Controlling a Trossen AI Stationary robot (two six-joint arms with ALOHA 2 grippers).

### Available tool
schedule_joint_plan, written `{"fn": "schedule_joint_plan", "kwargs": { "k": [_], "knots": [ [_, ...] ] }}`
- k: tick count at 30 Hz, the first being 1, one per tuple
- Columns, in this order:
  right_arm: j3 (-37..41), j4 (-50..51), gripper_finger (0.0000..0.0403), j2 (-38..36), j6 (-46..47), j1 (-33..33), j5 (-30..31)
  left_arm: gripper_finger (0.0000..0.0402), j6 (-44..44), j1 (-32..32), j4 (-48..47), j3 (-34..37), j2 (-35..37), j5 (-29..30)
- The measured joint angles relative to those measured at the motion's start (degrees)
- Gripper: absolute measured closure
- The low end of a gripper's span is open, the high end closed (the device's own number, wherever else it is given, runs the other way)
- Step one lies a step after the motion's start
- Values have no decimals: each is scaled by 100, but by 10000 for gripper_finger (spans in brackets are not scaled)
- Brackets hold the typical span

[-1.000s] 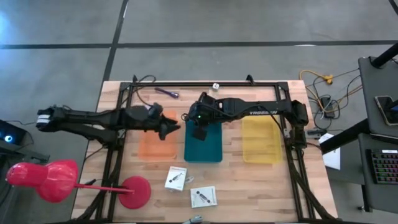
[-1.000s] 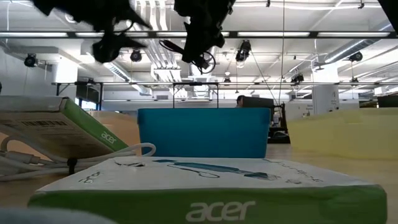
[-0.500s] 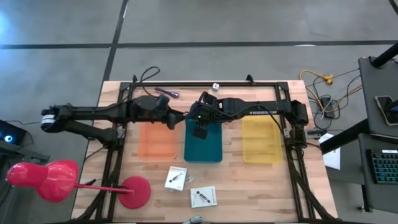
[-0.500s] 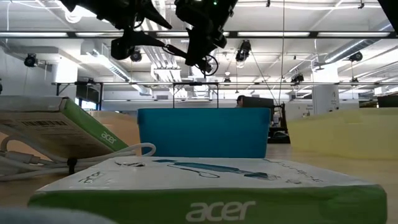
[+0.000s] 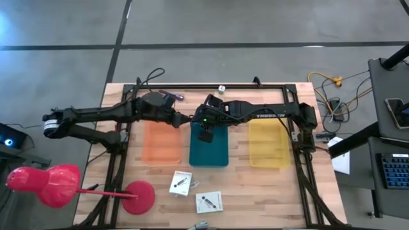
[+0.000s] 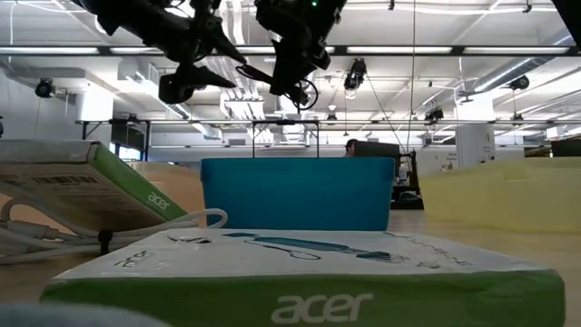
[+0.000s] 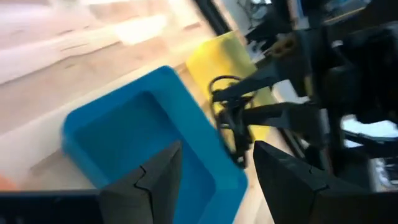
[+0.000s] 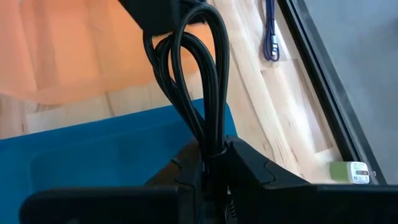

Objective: Pick and place items into bin
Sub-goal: Put the black USB cable wire into the orange bin

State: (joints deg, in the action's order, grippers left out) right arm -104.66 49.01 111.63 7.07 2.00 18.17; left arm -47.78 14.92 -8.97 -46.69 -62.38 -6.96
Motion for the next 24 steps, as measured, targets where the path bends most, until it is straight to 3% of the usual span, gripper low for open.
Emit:
{"fn": "schedule_joint_plan", "kwargs": {
  "k": [13,17,21,24],
  "knots": [
    [0,-24,355,0,22,0,-2,231,-78,4,809,-9,-463,-544],
    [0,-15,330,0,270,0,-4,286,172,11,694,-3,-438,-502],
    [0,-6,297,0,521,-9,-8,375,641,50,71,-33,-280,-321],
    [-2,2,272,0,593,-39,-28,391,1078,87,-780,-140,-112,5]
  ]
}}
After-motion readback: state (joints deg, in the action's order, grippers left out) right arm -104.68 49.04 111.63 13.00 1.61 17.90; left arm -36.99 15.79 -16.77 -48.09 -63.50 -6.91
